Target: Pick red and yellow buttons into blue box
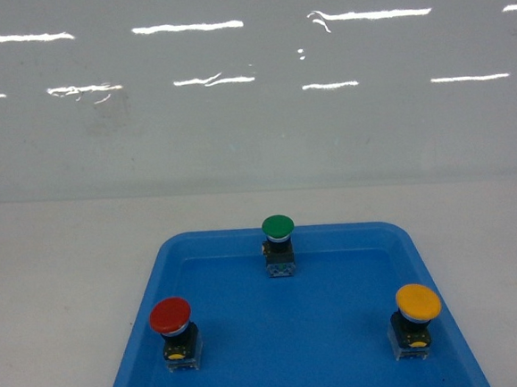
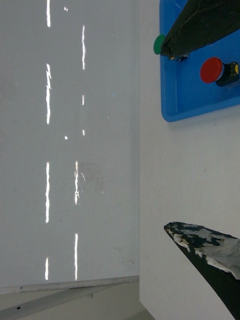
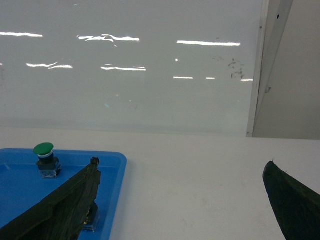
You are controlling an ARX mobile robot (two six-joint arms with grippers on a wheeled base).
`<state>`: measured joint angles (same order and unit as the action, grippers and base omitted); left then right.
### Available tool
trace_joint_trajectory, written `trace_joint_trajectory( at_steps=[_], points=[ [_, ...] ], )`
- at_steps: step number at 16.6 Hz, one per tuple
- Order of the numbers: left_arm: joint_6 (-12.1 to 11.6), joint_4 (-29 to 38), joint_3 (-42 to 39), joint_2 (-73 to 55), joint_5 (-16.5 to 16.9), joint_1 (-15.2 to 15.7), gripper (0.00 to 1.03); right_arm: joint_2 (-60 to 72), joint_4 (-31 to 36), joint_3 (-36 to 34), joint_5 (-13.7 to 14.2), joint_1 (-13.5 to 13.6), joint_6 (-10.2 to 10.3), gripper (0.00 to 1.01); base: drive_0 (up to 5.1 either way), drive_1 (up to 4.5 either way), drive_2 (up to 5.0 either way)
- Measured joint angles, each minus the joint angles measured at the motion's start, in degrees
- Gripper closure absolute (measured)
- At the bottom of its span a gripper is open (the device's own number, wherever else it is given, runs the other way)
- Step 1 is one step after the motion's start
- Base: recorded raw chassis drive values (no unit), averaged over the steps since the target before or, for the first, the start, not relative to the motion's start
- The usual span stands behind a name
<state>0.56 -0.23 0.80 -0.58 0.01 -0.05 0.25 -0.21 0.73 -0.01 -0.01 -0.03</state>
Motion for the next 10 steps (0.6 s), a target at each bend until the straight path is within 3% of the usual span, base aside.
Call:
trace_joint_trajectory(
  at_steps=[10],
  points=[
    [0.0,0.0,0.0,0.0,0.0,0.0,0.05,0.0,0.0,0.0,0.0,0.0,0.0,0.03,0.0,0.00,0.0]
  ],
)
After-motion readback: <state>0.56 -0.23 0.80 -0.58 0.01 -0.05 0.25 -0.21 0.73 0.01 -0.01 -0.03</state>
